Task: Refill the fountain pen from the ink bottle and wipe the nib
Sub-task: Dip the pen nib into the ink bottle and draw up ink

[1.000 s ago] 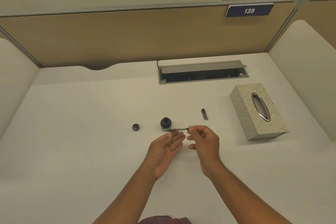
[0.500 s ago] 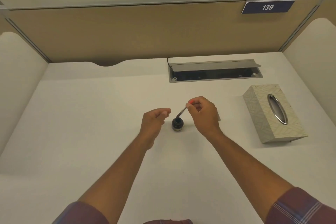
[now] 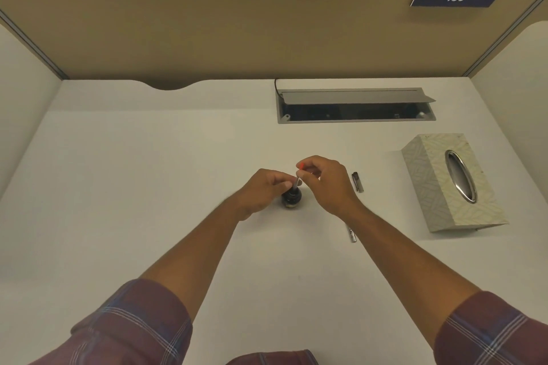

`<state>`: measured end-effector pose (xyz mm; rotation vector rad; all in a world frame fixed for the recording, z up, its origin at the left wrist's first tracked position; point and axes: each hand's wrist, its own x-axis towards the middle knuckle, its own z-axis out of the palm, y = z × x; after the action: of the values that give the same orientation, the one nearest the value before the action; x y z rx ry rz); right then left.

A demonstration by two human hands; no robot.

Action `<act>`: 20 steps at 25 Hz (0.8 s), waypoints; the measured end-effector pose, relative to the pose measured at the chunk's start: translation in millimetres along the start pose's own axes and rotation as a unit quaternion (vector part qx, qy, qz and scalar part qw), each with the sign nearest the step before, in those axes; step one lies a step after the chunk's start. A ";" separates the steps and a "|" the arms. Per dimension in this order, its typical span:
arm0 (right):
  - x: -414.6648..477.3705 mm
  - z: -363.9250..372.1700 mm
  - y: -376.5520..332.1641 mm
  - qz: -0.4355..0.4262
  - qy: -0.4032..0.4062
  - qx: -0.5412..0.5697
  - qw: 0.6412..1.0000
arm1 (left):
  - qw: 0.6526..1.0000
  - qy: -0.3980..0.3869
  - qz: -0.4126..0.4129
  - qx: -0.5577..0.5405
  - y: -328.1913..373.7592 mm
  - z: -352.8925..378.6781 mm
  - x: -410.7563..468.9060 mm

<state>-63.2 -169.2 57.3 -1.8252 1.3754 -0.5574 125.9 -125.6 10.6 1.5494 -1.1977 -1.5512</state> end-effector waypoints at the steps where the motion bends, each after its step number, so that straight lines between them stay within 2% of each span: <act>1: 2.7 -0.2 1.2 -0.002 -0.012 0.004 1.000 | 1.000 -0.006 0.002 -0.005 -2.3 0.0 1.2; 5: 8.5 -1.8 0.3 -0.007 -0.037 0.014 0.999 | 1.000 0.010 0.024 -0.005 -3.2 2.4 2.8; 11: 7.8 -2.5 -3.8 -0.004 0.001 0.019 1.000 | 0.999 0.028 0.043 -0.011 -7.6 5.8 0.7; 20: 8.5 -0.1 -3.5 -0.007 0.007 -0.010 1.000 | 0.999 0.032 0.041 -0.016 -14.0 4.6 4.1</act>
<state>-58.4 -176.8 59.2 -1.8511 1.3831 -0.5680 123.2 -123.2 -4.3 1.4997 -1.1793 -1.4500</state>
